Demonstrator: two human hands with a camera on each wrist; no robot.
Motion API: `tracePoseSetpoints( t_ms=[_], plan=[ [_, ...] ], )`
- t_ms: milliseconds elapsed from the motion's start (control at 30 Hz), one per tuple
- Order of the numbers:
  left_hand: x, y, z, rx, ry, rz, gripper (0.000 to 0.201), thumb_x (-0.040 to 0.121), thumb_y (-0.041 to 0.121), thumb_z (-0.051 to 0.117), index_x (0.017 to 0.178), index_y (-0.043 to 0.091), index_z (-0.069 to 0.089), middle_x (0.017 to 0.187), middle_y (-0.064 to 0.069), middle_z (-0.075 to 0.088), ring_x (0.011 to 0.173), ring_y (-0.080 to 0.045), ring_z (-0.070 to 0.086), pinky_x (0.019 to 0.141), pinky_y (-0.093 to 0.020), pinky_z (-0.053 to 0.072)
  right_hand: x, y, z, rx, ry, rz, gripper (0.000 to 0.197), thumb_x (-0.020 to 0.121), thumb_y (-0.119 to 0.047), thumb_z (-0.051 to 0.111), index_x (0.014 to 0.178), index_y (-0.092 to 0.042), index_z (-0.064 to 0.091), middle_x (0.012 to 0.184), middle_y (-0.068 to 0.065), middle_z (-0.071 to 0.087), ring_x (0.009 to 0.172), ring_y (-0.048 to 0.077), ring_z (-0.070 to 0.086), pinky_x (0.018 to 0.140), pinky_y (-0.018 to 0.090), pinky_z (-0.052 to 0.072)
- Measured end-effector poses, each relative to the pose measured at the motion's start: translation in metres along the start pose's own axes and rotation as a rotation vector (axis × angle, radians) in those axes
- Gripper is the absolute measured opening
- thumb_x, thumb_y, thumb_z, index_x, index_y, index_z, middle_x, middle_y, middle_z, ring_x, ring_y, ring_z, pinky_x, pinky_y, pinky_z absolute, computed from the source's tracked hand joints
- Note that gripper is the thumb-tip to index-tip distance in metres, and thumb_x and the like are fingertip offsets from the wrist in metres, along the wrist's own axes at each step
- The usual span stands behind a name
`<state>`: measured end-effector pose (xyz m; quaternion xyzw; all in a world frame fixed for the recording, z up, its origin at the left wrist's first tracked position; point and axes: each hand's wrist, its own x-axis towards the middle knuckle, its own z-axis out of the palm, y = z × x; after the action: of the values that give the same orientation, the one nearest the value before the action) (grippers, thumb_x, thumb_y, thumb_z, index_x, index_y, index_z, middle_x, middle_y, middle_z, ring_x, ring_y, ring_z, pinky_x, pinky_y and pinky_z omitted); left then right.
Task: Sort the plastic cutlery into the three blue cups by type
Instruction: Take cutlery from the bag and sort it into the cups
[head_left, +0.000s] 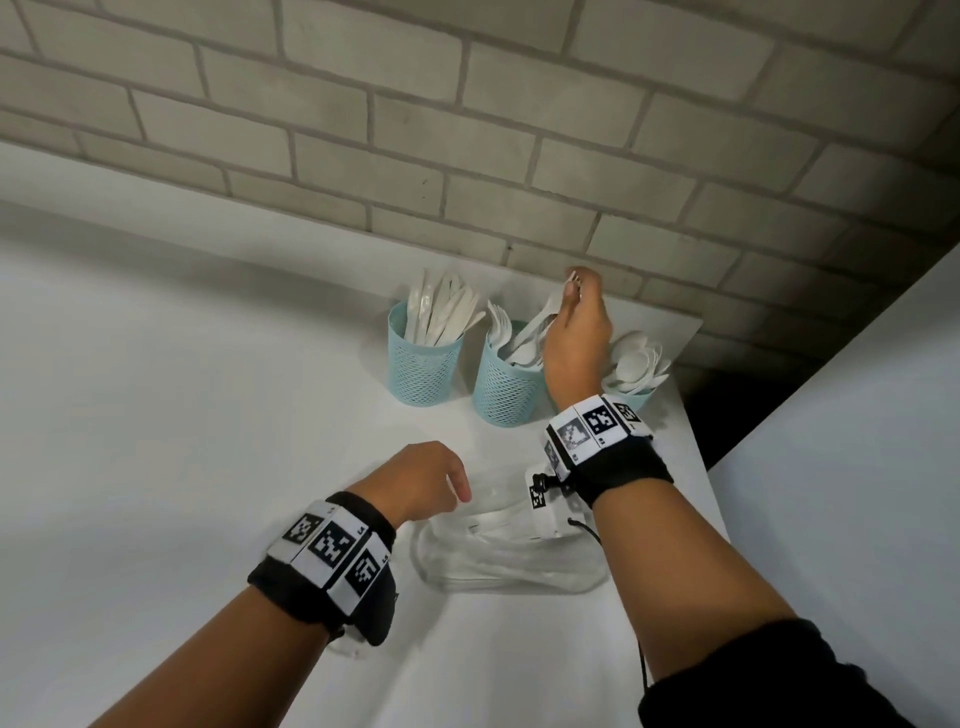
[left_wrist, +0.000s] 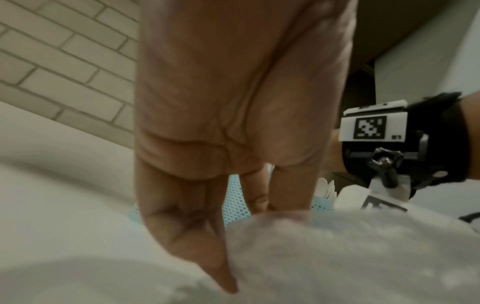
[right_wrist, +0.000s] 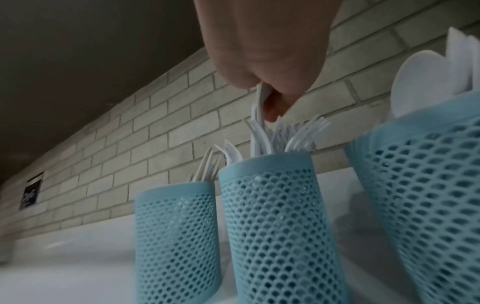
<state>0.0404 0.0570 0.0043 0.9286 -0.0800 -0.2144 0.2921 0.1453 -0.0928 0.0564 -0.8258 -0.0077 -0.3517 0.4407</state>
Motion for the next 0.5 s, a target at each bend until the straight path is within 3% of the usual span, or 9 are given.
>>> tracePoseSetpoints(
  t_ms=[67, 133, 200, 267, 367, 500],
  plan=[
    [0.000, 0.001, 0.001, -0.014, -0.006, -0.018, 0.029, 0.086, 0.000, 0.053, 0.103, 0.017, 0.071, 0.125, -0.001, 0.058, 0.116, -0.016, 0.054, 0.084, -0.016, 0.038, -0.005, 0.005, 0.001, -0.276, -0.140, 0.007, 0.030, 0.101, -0.020, 0.033, 0.117, -0.008, 0.056, 0.121, 0.019, 0.052, 0.111, 0.032, 0.045, 0.088, 0.031, 0.033],
    [-0.001, 0.002, 0.003, -0.029, 0.014, -0.018, 0.033, 0.086, -0.003, 0.051, 0.105, 0.015, 0.070, 0.124, -0.001, 0.059, 0.115, -0.016, 0.054, 0.084, -0.016, 0.039, -0.009, 0.007, -0.002, -0.538, -0.296, 0.052, 0.031, 0.100, -0.029, 0.032, 0.120, -0.023, 0.056, 0.140, 0.013, 0.036, 0.128, 0.032, 0.027, 0.102, 0.040, 0.024],
    [-0.003, 0.004, 0.004, -0.048, 0.062, -0.014, 0.036, 0.085, -0.005, 0.048, 0.107, 0.015, 0.069, 0.125, 0.000, 0.058, 0.116, -0.016, 0.053, 0.085, -0.017, 0.040, -0.009, 0.005, -0.011, -0.582, -0.407, 0.097, 0.033, 0.099, -0.037, 0.034, 0.128, -0.034, 0.050, 0.151, 0.010, 0.021, 0.136, 0.033, 0.016, 0.108, 0.046, 0.017],
    [-0.007, 0.005, 0.004, -0.045, 0.109, -0.006, 0.039, 0.084, -0.007, 0.046, 0.109, 0.015, 0.068, 0.125, -0.001, 0.057, 0.117, -0.017, 0.052, 0.089, -0.018, 0.040, -0.008, 0.000, -0.024, -0.533, -0.471, 0.137, 0.044, 0.096, -0.045, 0.038, 0.139, -0.037, 0.037, 0.155, 0.010, 0.010, 0.140, 0.034, 0.008, 0.111, 0.050, 0.013],
    [-0.010, 0.010, 0.010, 0.020, 0.135, 0.013, 0.040, 0.083, -0.003, 0.050, 0.115, 0.017, 0.064, 0.126, -0.003, 0.054, 0.118, -0.019, 0.049, 0.090, -0.020, 0.038, -0.013, -0.007, -0.046, -0.486, -0.483, 0.201, 0.056, 0.093, -0.047, 0.045, 0.144, -0.033, 0.028, 0.154, 0.009, 0.017, 0.140, 0.034, 0.009, 0.111, 0.049, 0.014],
    [-0.017, 0.025, 0.023, 0.328, 0.254, 0.034, 0.035, 0.089, 0.015, 0.056, 0.124, 0.022, 0.057, 0.126, -0.006, 0.041, 0.119, -0.027, 0.034, 0.095, -0.033, 0.035, -0.033, 0.009, -0.075, -0.548, -0.639, 0.243, 0.042, 0.090, -0.046, 0.050, 0.129, -0.033, 0.050, 0.138, 0.010, 0.047, 0.130, 0.034, 0.035, 0.106, 0.043, 0.028]
  ],
)
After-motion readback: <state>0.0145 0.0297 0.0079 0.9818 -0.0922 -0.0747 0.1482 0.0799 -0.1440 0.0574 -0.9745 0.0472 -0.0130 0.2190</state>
